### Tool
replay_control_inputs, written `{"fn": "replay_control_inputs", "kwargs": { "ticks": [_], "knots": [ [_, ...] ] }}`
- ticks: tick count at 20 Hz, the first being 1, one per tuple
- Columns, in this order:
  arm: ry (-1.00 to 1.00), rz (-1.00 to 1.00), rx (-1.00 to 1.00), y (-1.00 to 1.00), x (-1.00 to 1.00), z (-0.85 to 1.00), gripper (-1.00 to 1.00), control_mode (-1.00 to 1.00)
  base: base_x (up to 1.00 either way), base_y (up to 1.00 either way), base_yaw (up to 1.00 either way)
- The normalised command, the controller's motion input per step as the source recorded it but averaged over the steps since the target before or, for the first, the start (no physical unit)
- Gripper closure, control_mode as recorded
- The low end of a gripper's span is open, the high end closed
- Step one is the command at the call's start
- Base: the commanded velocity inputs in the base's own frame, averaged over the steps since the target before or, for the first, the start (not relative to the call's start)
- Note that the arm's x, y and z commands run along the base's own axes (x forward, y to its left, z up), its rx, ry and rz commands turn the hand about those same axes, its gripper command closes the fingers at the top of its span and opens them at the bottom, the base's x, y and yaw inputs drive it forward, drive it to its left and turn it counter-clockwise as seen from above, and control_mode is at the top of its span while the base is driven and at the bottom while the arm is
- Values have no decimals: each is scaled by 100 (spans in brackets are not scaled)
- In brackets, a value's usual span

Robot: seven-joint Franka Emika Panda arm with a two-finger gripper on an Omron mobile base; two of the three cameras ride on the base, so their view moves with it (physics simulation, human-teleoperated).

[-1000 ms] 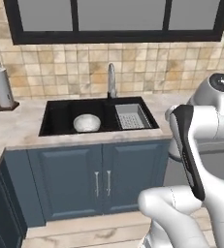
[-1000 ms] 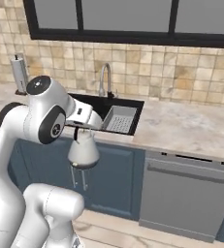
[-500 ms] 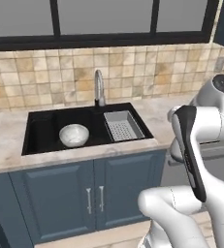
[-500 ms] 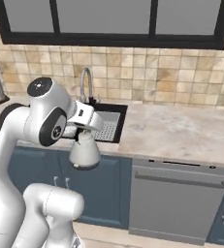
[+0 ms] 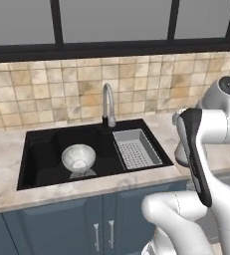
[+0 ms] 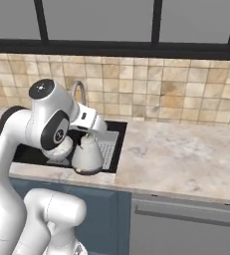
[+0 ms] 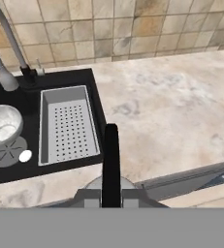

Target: Pick the kettle and bowl and place them in the sink. Then turn on the water.

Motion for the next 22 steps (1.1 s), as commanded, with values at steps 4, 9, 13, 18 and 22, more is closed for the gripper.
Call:
{"fn": "replay_control_inputs", "kwargs": {
  "ticks": [4, 9, 13, 18, 22],
  "knots": [
    [0, 0, 0, 0, 0, 0, 100, 100, 41, -2, 0],
    [0, 0, 0, 0, 0, 0, 100, 100, 11, -22, 0],
    [0, 0, 0, 0, 0, 0, 100, 100, 3, -38, 0],
    [0, 0, 0, 0, 0, 0, 100, 100, 6, -39, 0],
    [0, 0, 0, 0, 0, 0, 100, 100, 20, -13, 0]
  ]
}}
